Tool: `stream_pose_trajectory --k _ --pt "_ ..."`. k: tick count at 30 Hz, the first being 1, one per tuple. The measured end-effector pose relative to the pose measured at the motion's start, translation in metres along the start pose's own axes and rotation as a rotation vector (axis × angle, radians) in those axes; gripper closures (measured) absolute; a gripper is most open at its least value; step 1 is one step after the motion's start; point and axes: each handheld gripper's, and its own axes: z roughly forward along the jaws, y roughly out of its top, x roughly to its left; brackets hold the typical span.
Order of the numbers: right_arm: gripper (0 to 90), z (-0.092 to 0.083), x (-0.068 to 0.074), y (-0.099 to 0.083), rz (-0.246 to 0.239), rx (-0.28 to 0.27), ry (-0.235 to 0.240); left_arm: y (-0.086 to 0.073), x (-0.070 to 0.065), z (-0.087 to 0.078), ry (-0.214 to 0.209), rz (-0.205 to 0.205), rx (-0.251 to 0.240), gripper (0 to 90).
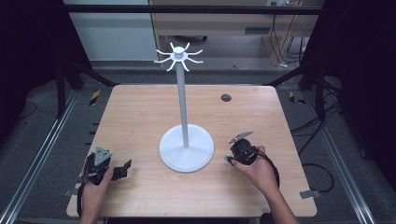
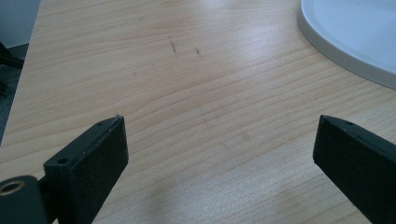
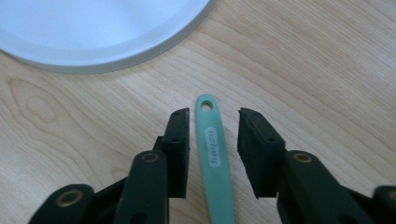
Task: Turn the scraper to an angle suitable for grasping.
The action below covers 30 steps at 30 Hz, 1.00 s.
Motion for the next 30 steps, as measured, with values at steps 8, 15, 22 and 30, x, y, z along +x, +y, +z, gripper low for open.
stream_pose_trajectory --k 8,15,22,30 --pt "62.7 0.005 0.002 0.009 -0.055 0.105 -0.005 0.0 0.003 -0.002 0.014 -0.022 -0.021 2.2" --pt "65.0 0.011 0.003 0.014 -0.073 0.157 0.0 0.0 0.003 -0.002 0.005 -0.019 -0.022 2.4" --pt "67.6 0.014 0.002 0.013 -0.067 0.181 0.005 0.0 0.001 -0.001 -0.002 -0.01 -0.017 2.5" --pt "69.7 0.016 -0.001 0.012 -0.068 0.201 0.01 0.0 0.001 -0.001 -0.004 -0.001 -0.014 2.7"
